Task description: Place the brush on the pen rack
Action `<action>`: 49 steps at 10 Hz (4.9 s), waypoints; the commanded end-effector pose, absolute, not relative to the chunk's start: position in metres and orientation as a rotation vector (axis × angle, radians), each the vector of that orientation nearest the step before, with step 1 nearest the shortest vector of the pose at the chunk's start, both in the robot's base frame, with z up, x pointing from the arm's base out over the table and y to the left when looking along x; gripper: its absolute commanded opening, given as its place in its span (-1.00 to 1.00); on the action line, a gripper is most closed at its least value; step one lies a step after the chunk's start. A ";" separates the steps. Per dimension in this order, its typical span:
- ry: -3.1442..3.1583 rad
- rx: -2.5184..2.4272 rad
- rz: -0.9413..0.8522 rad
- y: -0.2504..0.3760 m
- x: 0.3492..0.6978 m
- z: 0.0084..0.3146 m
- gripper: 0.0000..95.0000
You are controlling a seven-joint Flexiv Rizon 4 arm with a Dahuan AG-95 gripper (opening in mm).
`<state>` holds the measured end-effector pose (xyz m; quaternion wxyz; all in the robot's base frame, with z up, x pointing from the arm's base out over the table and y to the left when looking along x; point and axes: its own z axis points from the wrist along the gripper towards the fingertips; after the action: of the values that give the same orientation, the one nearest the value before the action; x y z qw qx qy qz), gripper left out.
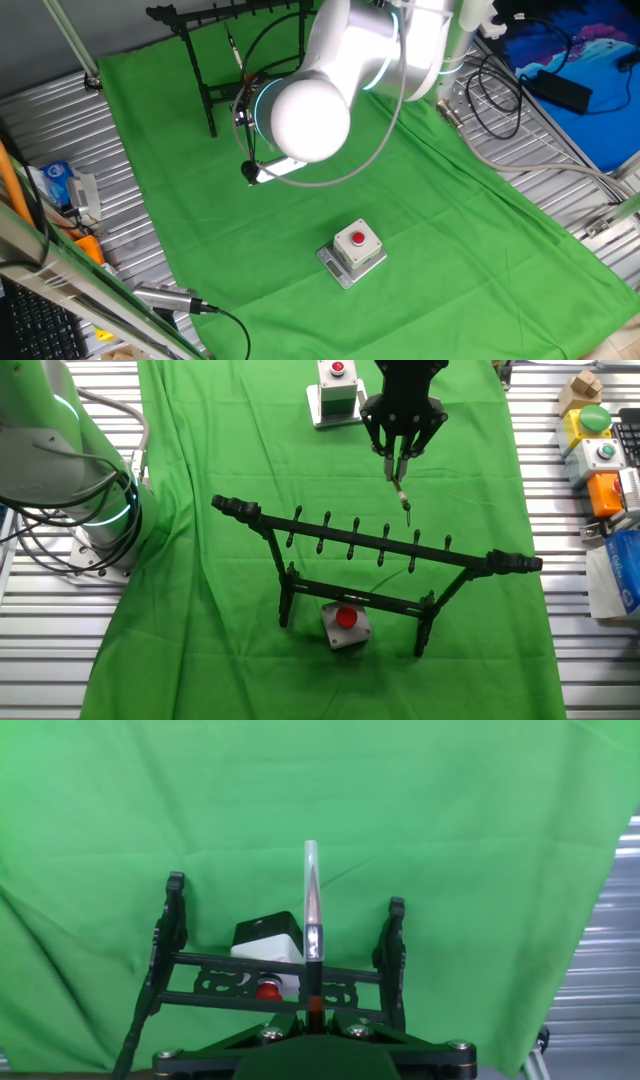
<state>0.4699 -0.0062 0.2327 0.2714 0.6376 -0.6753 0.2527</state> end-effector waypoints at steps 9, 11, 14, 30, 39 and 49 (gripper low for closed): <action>-1.940 1.601 0.723 -0.005 0.471 0.233 -1.00; -1.962 1.576 0.747 -0.005 0.471 0.233 -1.00; -1.963 1.571 0.758 -0.005 0.471 0.233 -1.00; -1.902 1.613 0.894 -0.025 0.451 0.240 -1.00; -1.895 1.617 0.921 -0.019 0.462 0.231 -1.00; -1.893 1.631 0.931 -0.018 0.472 0.231 -1.00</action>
<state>0.4729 -0.0175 0.2300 0.2354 0.5940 -0.6898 0.3404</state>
